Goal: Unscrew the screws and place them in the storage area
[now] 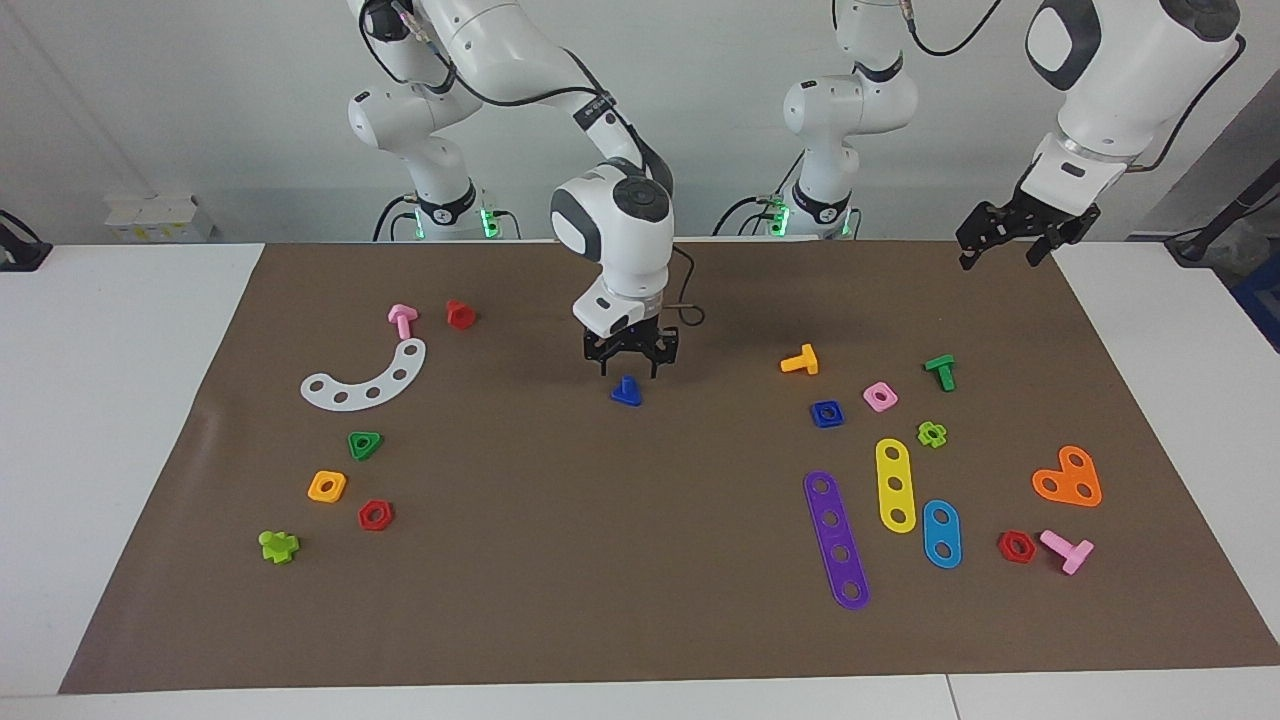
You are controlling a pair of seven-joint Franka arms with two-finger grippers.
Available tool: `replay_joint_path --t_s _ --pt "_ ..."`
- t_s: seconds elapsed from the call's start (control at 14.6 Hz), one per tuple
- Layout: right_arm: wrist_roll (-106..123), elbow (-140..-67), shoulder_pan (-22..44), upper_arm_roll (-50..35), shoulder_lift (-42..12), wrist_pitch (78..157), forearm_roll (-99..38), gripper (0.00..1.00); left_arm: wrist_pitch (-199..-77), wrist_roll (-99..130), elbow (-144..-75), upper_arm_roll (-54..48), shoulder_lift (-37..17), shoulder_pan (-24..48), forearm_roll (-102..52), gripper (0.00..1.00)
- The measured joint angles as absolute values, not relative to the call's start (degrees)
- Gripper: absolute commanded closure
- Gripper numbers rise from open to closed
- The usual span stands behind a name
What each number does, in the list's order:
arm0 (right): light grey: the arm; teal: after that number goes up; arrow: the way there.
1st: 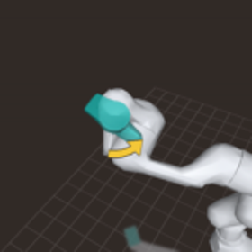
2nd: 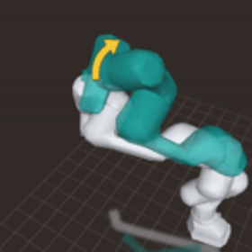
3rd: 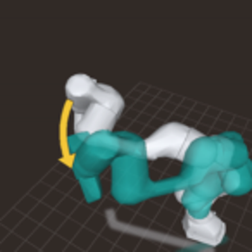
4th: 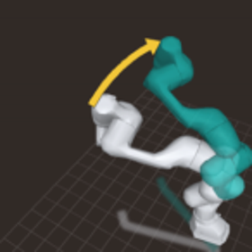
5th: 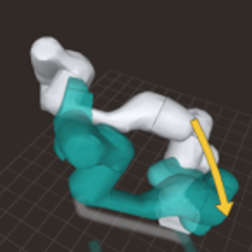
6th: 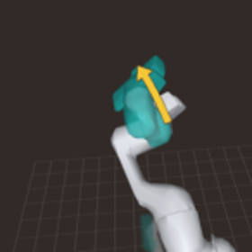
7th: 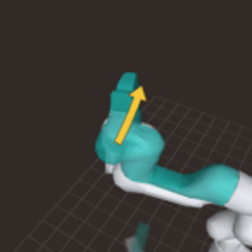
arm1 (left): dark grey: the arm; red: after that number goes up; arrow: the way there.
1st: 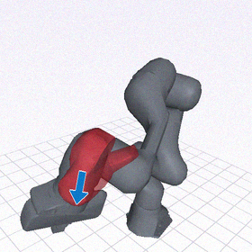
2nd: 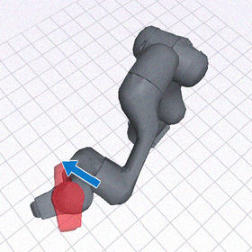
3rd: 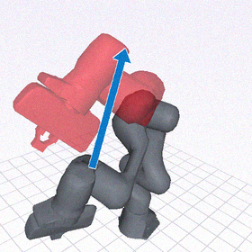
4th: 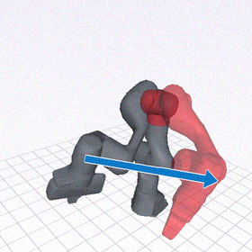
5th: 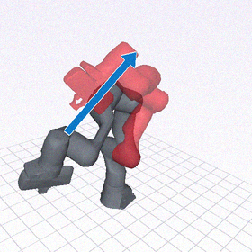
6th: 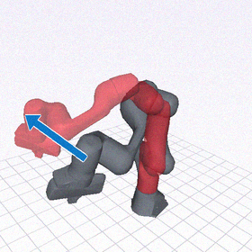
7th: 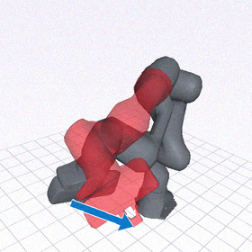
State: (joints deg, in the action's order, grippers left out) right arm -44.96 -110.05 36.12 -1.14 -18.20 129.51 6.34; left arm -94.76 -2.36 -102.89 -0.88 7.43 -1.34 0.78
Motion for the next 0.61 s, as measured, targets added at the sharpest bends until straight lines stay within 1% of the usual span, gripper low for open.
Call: replay_joint_path --t_s 0.2,0.34,0.55,0.61 --pt "-44.96 -110.24 36.12 -1.09 -18.19 130.45 6.36 0.42 -94.86 -2.36 -102.9 -0.88 7.32 -1.14 0.78 0.0" --pt "-44.96 -110.32 36.12 -1.06 -18.19 131.15 6.36 0.48 -94.97 -2.36 -102.9 -0.88 7.31 -1.07 0.78 0.0" --pt "-44.96 -110.34 36.11 -1.05 -18.19 131.21 6.36 0.5 -95.02 -2.37 -102.9 -0.9 7.31 -0.89 0.78 0.0" --pt "-44.96 -110.34 36.11 -1.04 -18.19 131.22 6.36 0.61 -94.99 -2.36 -102.9 -0.9 7.31 -0.84 0.78 0.0"
